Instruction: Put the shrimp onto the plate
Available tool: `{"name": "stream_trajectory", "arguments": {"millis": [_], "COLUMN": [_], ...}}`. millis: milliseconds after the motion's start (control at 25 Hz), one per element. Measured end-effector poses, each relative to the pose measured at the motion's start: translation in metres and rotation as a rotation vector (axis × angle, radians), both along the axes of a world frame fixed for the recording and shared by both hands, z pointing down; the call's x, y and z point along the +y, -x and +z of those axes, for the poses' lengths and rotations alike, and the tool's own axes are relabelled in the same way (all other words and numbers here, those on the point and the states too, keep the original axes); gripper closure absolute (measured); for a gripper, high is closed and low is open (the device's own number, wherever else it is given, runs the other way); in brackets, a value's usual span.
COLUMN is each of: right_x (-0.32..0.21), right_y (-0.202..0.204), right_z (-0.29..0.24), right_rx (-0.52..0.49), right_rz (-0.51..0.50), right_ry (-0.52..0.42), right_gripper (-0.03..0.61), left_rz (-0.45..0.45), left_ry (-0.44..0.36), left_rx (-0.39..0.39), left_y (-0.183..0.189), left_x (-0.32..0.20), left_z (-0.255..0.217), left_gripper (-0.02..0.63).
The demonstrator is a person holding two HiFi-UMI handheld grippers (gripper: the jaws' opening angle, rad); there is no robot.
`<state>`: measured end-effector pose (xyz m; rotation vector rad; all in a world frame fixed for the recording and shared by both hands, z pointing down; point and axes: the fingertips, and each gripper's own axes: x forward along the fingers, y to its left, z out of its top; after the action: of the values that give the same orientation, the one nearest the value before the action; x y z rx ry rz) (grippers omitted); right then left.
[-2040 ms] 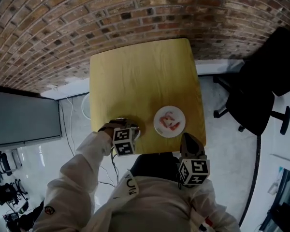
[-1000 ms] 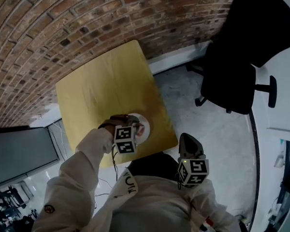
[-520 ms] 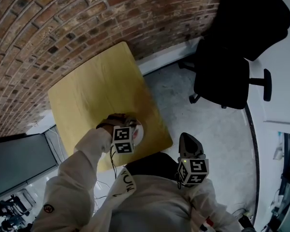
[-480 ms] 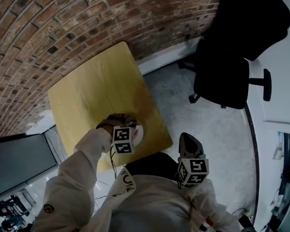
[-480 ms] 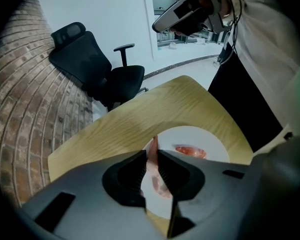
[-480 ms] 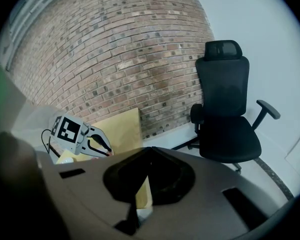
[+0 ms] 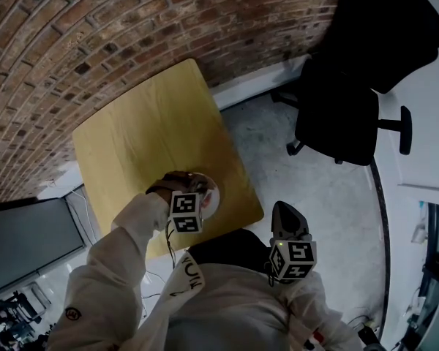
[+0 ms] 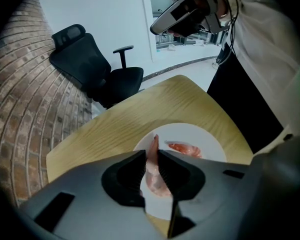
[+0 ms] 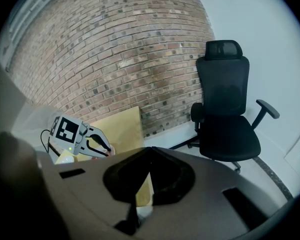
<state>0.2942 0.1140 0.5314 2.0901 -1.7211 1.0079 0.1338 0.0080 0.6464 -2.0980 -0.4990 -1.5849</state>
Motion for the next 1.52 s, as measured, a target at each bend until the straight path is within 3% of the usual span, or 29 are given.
{"name": "stream_trajectory", "arguments": {"millis": [400,600,800,1080,1520], "right_x": [0.008,0.009,0.007,-0.013,-0.058], "right_y": [0.007,0.013,0.022,0.055,0.163], "right_z": [0.001,-0.001,-0.003,-0.009,-0.020], "right_rx": [0.003,0.006,0.007,0.001,-0.031], "right_rz": [-0.002,-0.011,-0.032,-0.126,-0.383], "right_ry": [-0.004,-0.004,-0.013,-0.040,-0.082], "right_gripper": [0.555,0.555,0.555,0.555,0.555], "left_rz": [-0.038,-0.069,-0.141,-0.386,-0.916], "left_ry": [-0.024,0.003,0.008,0.040,0.023], "left_rx": [0.033,0.039,0.077,0.177,0.370], "left_y": [0.002,0.007,0.010,0.037,0.143], "left_x": [-0.003,0.003,-0.001,-0.005,-0.002], "left_z": [-0.001,-0.005,-0.015,-0.047,-0.087], "left_gripper": [0.506,0.505,0.505,0.514,0.578]}}
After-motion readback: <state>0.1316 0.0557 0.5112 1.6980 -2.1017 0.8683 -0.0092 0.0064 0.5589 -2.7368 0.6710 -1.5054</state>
